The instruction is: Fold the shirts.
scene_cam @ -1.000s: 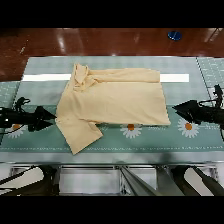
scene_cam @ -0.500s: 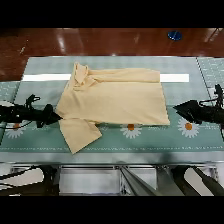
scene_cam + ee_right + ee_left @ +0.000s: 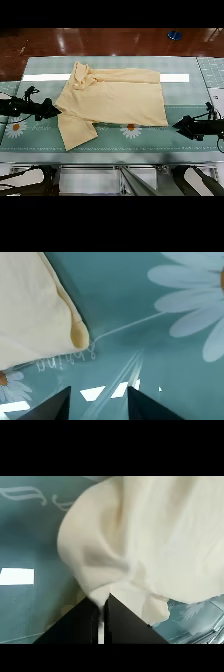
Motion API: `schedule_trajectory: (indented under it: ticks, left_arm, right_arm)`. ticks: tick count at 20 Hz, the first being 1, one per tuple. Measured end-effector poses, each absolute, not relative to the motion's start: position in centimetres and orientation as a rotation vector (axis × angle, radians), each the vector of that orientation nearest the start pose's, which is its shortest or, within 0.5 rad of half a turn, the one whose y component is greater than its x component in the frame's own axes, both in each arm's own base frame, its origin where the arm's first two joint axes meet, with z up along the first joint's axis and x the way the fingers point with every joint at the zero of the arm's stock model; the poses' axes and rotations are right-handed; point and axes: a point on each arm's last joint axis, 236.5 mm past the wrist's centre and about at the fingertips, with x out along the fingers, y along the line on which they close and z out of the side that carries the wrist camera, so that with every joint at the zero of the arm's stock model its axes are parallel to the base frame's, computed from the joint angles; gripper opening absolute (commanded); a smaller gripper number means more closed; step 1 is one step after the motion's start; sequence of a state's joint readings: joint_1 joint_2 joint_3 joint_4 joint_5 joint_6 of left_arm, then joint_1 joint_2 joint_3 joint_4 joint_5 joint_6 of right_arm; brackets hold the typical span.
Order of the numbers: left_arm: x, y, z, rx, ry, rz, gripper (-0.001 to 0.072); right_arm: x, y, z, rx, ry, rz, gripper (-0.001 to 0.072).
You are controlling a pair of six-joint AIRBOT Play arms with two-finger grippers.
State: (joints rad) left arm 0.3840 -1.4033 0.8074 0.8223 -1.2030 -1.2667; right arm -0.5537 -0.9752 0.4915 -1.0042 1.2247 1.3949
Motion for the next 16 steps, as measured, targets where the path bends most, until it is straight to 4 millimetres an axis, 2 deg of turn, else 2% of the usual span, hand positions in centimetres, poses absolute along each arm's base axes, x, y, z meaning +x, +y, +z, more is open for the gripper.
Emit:
schedule_trajectory:
  ticks: [3,7,11,13,16]
  left_arm:
    - [31.6,-3.9,-8.0,-0.862,1.456,-0.227,0.0021]
    - [31.9,-4.1,-8.1,-0.851,1.447,-0.226,0.002]
    - [32.0,-4.1,-8.1,-0.85,1.444,-0.227,0.002]
    - [32.0,-4.2,-8.0,-0.853,1.443,-0.228,0.002]
    - [32.1,-4.2,-8.0,-0.854,1.44,-0.227,0.002]
  right_arm:
    - [21.7,1.5,-7.8,0.928,1.42,-0.027,0.0405]
    - [22.5,2.6,-8.4,0.978,1.411,-0.001,0.0404]
    - [24.9,4.3,-9.7,0.994,1.416,0.031,0.0395]
    - [26.9,5.2,-10.0,1.015,1.406,0.036,0.0324]
    - [29.7,5.7,-10.6,1.007,1.385,0.024,0.0017]
